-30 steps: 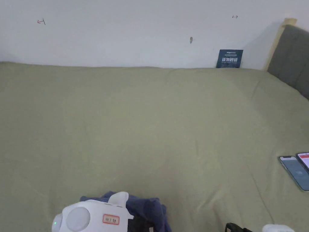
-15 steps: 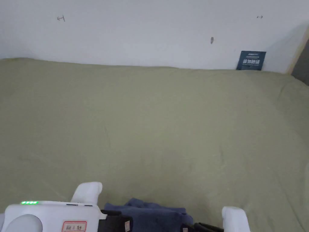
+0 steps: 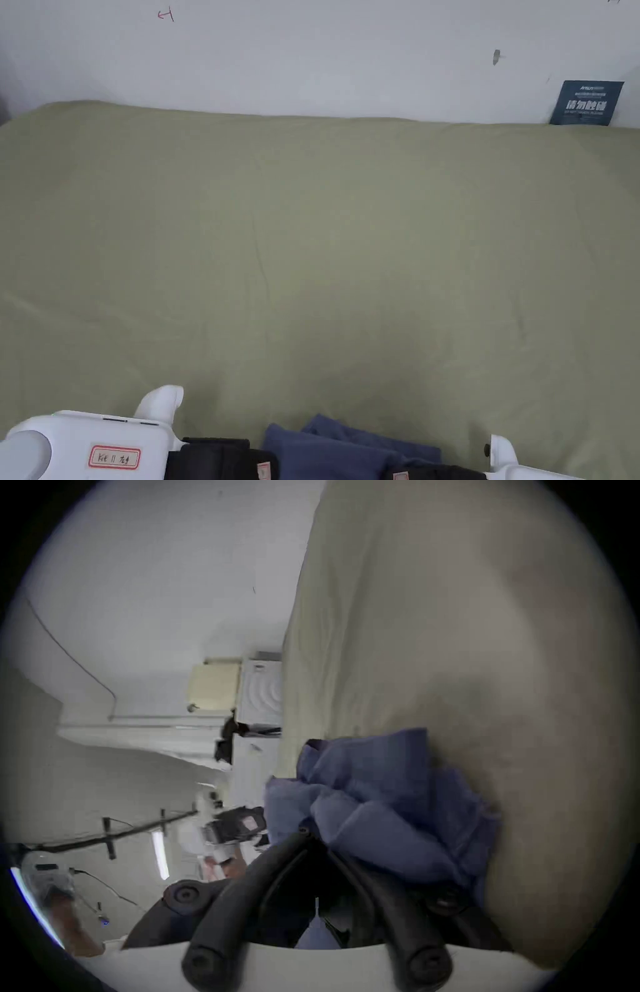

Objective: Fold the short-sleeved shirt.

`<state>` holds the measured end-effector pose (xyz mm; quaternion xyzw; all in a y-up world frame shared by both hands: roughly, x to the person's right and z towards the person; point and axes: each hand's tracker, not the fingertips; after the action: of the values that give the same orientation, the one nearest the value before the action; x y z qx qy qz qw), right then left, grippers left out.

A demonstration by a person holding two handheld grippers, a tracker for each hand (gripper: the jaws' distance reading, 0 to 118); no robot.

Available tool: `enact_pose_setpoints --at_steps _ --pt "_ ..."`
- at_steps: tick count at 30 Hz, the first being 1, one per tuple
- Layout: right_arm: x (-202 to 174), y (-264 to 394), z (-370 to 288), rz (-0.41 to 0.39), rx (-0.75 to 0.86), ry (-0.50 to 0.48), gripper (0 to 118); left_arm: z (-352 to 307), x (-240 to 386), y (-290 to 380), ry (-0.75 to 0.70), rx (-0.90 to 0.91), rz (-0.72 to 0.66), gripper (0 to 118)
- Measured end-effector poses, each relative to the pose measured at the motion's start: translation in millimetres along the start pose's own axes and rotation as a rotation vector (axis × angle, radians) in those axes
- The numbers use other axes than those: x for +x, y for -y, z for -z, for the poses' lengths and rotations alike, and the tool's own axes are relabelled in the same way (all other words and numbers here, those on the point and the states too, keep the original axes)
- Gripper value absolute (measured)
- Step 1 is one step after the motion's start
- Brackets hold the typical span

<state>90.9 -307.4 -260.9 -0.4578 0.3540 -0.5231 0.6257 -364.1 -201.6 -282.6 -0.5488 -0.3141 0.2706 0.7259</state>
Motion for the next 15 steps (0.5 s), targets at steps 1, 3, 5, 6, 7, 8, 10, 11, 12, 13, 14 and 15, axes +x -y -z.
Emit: enact_pose_setpoints --at_steps 1,3,5,6,7,8,10,11,12,13,14,15 --pt "0.0 1.1 1.7 0.003 0.001 -0.005 0 7.8 -4.0 -1.3 0.012 -0.023 -0.019 104" --pt "3.7 -0.2 0.4 0.016 -0.002 -0.023 0 21.5 -7.8 -4.4 0.043 -0.058 -0.041 103" --pt "3.3 0.2 1.1 0.019 -0.002 -0.026 0 40.9 -8.5 -5.6 0.039 -0.064 -0.027 96" --pt "1.2 0.5 1.1 0.016 -0.002 -0.021 0 46.9 -8.0 -5.7 0.044 -0.062 -0.017 79" --pt "-1.6 1.0 1.2 0.009 -0.002 -0.01 0 51.5 -6.0 -7.4 0.044 -0.058 -0.016 56" --pt "-5.5 1.9 0.6 -0.001 0.002 0.011 0 53.9 -5.1 -7.1 -0.031 -0.034 -0.017 26" --pt "-15.4 3.3 -1.1 -0.058 0.008 0.068 0 53.6 -6.6 -11.8 0.018 -0.059 -0.053 26" --pt "-22.5 4.9 -2.4 -0.089 0.005 0.095 0 46.4 -5.2 -15.0 0.011 -0.062 -0.052 26" --pt "-28.6 6.3 -3.8 -0.107 -0.006 0.103 0 36.9 -8.6 -14.4 0.028 -0.057 -0.068 26" --pt "-38.0 8.9 -5.2 -0.133 -0.007 0.113 0 26.6 -9.3 -17.2 0.067 -0.03 -0.107 25" --pt "-45.0 12.3 -7.3 -0.149 0.004 0.105 0 13.1 -9.9 -21.3 0.068 -0.02 -0.121 25" --pt "-50.0 15.2 -9.1 -0.152 0.003 0.097 0 -3.2 -10.4 -25.6 0.046 0.02 -0.114 25"
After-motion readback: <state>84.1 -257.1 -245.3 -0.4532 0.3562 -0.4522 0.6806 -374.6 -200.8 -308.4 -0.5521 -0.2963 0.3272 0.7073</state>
